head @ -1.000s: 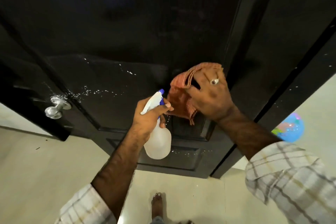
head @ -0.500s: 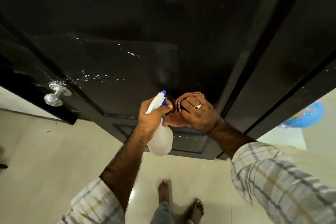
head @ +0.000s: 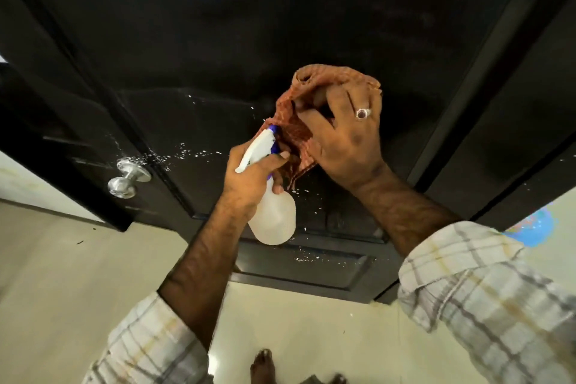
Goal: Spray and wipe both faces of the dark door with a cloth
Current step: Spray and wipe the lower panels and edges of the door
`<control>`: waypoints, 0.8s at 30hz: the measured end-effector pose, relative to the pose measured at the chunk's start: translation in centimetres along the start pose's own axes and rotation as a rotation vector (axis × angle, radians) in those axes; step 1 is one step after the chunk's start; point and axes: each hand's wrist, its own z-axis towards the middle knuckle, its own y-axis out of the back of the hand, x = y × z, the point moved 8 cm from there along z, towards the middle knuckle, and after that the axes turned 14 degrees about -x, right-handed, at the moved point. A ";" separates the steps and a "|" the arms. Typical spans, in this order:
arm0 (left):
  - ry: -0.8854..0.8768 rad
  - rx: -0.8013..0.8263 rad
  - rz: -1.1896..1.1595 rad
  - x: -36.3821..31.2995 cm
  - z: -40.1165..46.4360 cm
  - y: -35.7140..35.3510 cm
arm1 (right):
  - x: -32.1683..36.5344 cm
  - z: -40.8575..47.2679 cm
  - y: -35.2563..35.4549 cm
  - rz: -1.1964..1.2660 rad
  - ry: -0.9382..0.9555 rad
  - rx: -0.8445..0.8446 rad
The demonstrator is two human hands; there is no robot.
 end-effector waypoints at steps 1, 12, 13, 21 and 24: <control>-0.013 0.030 0.014 -0.1 0.4 0.2 | 0.5 -1.5 -0.3 0.009 0.025 -0.006; 0.150 0.216 0.190 11.2 2.0 2.2 | 4.6 -20.0 -1.2 0.185 0.458 0.588; 0.117 0.254 0.169 10.1 2.2 2.3 | 4.7 -19.5 -1.1 0.164 0.497 0.616; -0.179 0.301 -0.061 -1.1 4.9 3.0 | 4.0 1.0 -1.6 -0.102 0.133 0.144; -0.229 0.317 -0.067 -3.2 6.2 3.9 | 6.3 2.4 -4.2 -0.146 -0.004 0.032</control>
